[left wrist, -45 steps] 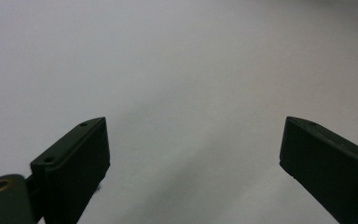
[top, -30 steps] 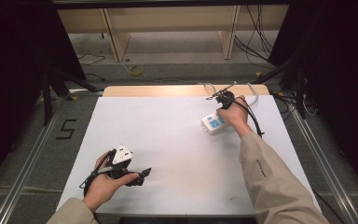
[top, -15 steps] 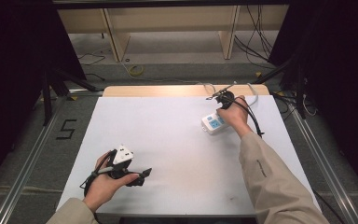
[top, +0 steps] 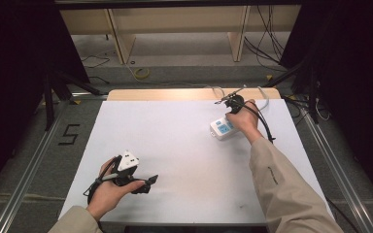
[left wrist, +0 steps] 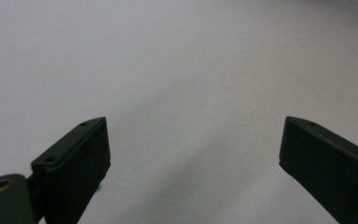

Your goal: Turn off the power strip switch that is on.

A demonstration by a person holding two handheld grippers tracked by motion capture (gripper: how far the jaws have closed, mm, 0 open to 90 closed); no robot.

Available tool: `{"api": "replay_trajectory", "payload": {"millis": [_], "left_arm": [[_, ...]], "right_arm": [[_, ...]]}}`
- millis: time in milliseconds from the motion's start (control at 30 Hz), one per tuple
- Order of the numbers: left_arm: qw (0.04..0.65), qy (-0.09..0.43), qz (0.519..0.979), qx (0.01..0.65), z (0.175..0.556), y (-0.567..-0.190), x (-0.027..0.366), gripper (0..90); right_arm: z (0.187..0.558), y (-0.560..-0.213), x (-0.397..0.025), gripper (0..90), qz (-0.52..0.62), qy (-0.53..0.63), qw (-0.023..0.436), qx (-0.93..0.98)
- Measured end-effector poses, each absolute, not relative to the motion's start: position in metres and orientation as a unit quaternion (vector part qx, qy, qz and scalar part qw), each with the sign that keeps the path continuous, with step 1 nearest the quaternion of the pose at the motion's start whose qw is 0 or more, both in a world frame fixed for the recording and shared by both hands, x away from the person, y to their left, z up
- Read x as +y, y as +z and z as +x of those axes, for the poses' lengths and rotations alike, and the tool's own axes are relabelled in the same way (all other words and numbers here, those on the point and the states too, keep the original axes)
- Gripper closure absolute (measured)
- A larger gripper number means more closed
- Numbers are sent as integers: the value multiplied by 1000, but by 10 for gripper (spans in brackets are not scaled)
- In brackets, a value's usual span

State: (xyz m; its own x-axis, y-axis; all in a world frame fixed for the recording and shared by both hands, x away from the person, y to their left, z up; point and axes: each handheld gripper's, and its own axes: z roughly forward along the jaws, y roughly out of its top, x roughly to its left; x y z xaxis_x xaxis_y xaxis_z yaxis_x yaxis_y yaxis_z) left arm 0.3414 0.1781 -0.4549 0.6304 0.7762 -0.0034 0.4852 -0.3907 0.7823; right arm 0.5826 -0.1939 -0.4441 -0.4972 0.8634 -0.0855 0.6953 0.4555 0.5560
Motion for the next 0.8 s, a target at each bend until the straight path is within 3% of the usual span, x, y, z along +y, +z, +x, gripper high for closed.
{"api": "replay_trajectory", "payload": {"millis": [800], "left_arm": [[393,186,813,387,341,-455,178,82]], "right_arm": [[582,-442,-195,900,466,238,186,832]]}}
